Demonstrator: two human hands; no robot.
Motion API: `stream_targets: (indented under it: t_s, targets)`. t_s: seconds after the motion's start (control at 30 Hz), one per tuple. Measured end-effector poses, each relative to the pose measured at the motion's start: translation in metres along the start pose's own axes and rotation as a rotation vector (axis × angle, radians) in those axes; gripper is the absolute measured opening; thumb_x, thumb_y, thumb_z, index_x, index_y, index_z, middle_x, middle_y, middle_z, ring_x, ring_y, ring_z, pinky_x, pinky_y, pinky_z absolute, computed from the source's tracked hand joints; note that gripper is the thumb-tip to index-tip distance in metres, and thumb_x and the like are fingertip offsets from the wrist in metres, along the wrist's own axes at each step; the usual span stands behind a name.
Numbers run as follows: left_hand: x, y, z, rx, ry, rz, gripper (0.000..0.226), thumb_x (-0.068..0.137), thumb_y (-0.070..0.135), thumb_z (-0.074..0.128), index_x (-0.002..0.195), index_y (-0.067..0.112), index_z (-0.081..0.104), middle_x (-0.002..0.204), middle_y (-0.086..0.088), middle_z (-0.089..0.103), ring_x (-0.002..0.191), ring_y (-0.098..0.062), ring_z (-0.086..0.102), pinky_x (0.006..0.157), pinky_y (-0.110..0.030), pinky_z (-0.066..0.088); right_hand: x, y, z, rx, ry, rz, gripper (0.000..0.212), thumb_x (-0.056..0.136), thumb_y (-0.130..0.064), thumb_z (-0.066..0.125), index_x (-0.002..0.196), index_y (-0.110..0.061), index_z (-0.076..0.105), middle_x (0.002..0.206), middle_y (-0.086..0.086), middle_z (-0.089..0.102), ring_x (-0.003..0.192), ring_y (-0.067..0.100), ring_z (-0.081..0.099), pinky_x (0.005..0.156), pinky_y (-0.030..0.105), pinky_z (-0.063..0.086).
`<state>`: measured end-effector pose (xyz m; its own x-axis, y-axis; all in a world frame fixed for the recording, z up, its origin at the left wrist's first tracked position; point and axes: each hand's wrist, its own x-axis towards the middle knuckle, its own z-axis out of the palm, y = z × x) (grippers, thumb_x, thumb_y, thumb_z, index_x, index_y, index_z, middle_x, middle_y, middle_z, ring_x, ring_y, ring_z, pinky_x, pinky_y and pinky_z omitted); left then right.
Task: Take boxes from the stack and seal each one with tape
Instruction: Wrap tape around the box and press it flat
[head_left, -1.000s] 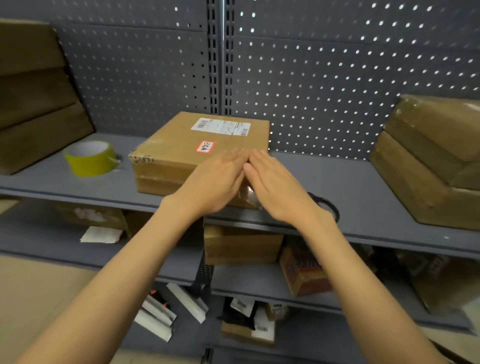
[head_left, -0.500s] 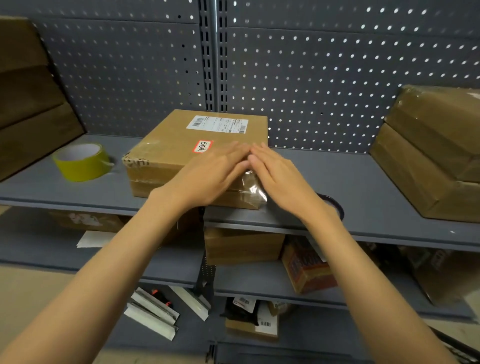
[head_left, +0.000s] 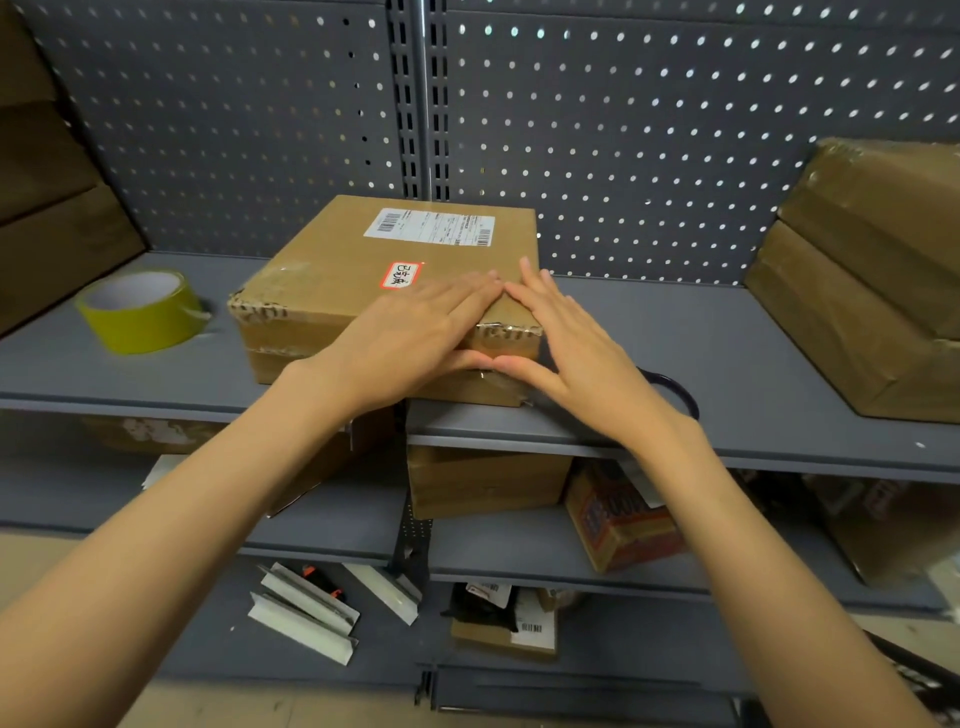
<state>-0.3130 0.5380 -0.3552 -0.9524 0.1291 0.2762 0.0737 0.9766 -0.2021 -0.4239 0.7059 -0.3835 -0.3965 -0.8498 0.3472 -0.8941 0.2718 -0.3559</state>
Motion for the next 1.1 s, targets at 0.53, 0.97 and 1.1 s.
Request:
stream_targets:
  t_s: [0.53, 0.97, 1.1]
  targets:
    - [-0.001, 0.002, -0.002, -0.048, 0.004, -0.003, 0.077, 0.089, 0.048, 0.053, 0.146, 0.002, 0.031, 0.152, -0.018, 0.033, 0.137, -0.031, 0.037, 0.109, -0.038, 0.032, -0.002, -0.002, -0.006, -0.055, -0.047, -0.007, 0.099, 0.079, -0.044, 0.071, 0.153, -0.027, 0.006, 0.160, -0.007, -0.005, 0.147, 0.010, -0.001, 0.116, 0.024, -0.001]
    - [0.006, 0.011, -0.010, -0.423, 0.115, -0.167, 0.064, 0.087, 0.042, 0.062, 0.141, 0.012, 0.044, 0.142, -0.007, 0.048, 0.132, -0.023, 0.043, 0.105, -0.031, 0.032, -0.005, -0.047, -0.001, 0.901, 0.265, 0.480, 0.059, 0.102, -0.037, 0.034, 0.153, -0.021, 0.009, 0.158, -0.008, 0.016, 0.143, 0.005, 0.018, 0.108, 0.018, 0.017]
    - [0.006, 0.018, -0.001, -0.183, 0.045, -0.155, 0.074, 0.092, 0.058, 0.034, 0.140, 0.003, 0.044, 0.146, -0.014, 0.044, 0.135, -0.029, 0.041, 0.107, -0.037, 0.035, 0.004, -0.056, 0.017, 0.908, 0.237, 0.527, 0.055, 0.104, -0.039, 0.023, 0.153, -0.020, 0.007, 0.160, -0.005, 0.011, 0.144, 0.007, 0.014, 0.103, 0.013, 0.014]
